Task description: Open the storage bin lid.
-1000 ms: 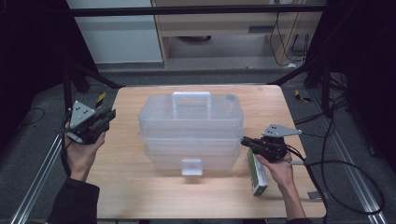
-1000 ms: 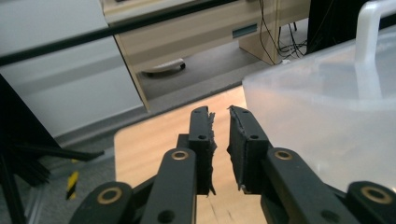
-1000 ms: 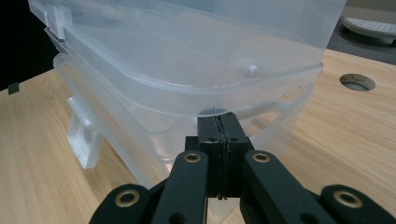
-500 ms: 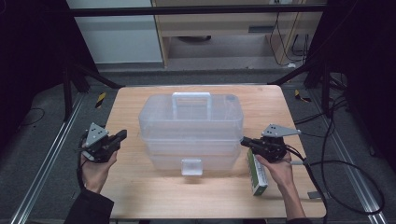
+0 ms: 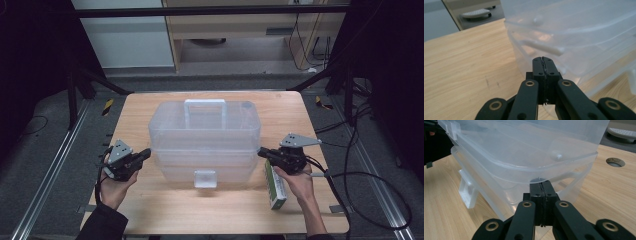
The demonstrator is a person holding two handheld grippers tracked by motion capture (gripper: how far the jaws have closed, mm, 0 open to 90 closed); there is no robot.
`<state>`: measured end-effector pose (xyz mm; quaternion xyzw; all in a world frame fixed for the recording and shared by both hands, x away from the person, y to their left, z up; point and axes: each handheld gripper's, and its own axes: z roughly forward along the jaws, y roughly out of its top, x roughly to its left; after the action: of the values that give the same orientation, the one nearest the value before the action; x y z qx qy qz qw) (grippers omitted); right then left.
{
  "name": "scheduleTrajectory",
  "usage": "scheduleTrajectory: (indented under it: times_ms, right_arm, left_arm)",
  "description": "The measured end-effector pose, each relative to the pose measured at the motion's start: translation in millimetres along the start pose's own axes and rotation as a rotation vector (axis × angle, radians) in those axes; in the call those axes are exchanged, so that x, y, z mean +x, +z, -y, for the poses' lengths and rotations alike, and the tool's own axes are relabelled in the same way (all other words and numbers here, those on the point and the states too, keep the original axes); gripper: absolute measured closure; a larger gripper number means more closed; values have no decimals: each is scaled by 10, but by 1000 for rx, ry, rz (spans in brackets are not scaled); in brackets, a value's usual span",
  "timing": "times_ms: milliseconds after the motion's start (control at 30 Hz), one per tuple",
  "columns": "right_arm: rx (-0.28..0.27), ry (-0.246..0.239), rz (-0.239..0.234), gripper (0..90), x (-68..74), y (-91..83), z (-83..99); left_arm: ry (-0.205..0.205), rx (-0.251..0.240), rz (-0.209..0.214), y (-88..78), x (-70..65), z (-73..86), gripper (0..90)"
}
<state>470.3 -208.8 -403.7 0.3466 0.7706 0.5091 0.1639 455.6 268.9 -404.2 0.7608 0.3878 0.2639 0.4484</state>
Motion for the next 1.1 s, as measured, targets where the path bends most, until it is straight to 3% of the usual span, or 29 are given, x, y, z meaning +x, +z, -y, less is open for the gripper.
scheduleTrajectory:
  times_ms: [33,133,1100]
  right_arm:
    - [-1,-1,0,899,0,-1,0]
    - [-2,3,0,899,-1,1,-3]
    - [-43,-8,-33,900,-61,1,-332]
  left_arm:
    - [-1,-16,21,-4,-26,-33,895]
    - [7,-25,23,5,-51,-68,895]
    - [20,-79,-6,86,-28,-399,896]
